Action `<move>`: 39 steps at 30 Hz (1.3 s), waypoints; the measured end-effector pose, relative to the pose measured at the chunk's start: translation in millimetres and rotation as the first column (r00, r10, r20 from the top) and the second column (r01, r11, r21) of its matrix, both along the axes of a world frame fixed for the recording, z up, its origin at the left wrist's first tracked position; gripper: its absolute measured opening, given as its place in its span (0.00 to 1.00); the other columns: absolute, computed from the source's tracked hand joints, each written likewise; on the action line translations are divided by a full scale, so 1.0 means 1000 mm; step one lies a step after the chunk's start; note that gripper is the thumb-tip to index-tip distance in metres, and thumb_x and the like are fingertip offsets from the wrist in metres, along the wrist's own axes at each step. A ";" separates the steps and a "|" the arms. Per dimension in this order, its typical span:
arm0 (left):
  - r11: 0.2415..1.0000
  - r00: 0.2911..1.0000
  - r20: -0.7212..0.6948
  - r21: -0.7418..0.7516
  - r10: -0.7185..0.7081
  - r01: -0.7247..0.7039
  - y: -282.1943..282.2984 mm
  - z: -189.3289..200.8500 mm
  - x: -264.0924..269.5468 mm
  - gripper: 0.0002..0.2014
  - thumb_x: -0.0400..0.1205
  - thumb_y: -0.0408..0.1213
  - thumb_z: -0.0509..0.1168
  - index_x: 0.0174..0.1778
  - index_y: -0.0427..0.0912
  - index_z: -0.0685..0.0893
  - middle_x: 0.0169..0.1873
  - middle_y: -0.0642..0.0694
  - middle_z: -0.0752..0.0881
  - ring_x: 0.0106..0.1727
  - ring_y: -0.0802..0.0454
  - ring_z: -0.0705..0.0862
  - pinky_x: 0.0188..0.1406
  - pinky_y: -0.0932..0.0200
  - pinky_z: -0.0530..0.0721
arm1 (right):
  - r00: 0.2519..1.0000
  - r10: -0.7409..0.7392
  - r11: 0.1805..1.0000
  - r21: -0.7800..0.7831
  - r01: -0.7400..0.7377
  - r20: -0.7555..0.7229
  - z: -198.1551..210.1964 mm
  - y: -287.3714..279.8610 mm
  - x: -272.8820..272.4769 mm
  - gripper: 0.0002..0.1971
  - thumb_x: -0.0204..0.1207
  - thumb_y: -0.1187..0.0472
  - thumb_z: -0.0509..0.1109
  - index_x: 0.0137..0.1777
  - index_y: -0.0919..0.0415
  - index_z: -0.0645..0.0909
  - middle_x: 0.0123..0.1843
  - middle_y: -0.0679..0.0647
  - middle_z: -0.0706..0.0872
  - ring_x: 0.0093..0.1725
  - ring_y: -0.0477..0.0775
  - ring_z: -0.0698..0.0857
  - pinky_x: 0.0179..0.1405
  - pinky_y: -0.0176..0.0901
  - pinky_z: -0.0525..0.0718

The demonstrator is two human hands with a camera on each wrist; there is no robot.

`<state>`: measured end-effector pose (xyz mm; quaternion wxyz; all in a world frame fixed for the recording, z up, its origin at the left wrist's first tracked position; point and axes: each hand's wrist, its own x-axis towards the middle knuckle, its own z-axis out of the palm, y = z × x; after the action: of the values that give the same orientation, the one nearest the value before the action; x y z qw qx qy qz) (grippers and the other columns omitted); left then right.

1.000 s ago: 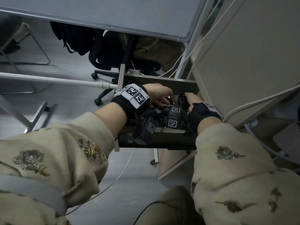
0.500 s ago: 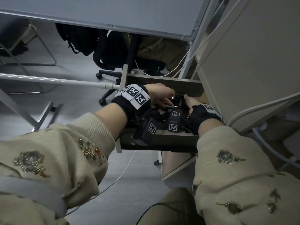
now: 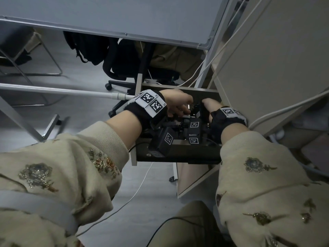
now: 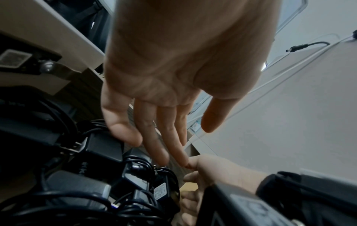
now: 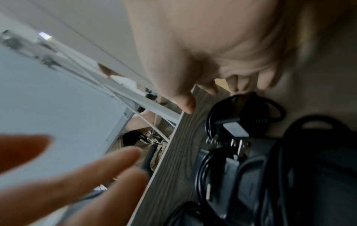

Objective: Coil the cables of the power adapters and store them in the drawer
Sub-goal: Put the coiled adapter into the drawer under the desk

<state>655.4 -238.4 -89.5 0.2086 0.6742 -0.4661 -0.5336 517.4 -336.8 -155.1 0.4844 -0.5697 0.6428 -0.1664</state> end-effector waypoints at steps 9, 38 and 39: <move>0.966 0.990 -0.051 -0.220 0.129 -0.137 0.039 0.029 0.006 0.08 0.83 0.37 0.60 0.38 0.45 0.79 0.27 0.51 0.77 0.26 0.55 0.75 0.28 0.65 0.69 | 0.996 0.076 0.992 -0.104 -0.072 0.040 0.046 0.040 0.021 0.12 0.84 0.58 0.63 0.37 0.52 0.71 0.45 0.48 0.77 0.39 0.43 0.75 0.57 0.44 0.80; 0.557 0.854 -0.408 -0.811 -0.324 -0.176 0.173 0.162 -0.211 0.19 0.81 0.31 0.61 0.22 0.44 0.69 0.16 0.53 0.63 0.16 0.57 0.63 0.19 0.68 0.63 | 0.936 -0.068 0.659 -0.689 0.302 0.346 0.229 0.273 -0.159 0.07 0.74 0.71 0.59 0.37 0.64 0.76 0.26 0.54 0.77 0.25 0.51 0.77 0.26 0.39 0.73; 0.560 0.841 -0.403 -0.815 -0.362 -0.149 0.177 0.161 -0.228 0.19 0.81 0.31 0.61 0.22 0.44 0.69 0.16 0.53 0.63 0.16 0.57 0.62 0.19 0.68 0.62 | 0.945 -0.118 0.648 -0.697 0.307 0.307 0.229 0.282 -0.174 0.05 0.73 0.69 0.60 0.39 0.64 0.76 0.29 0.56 0.78 0.27 0.51 0.78 0.27 0.39 0.75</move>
<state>427.5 -61.8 71.4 0.5827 0.2929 -0.6245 -0.4297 343.3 -55.1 74.4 0.2626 -0.6123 0.5220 -0.5326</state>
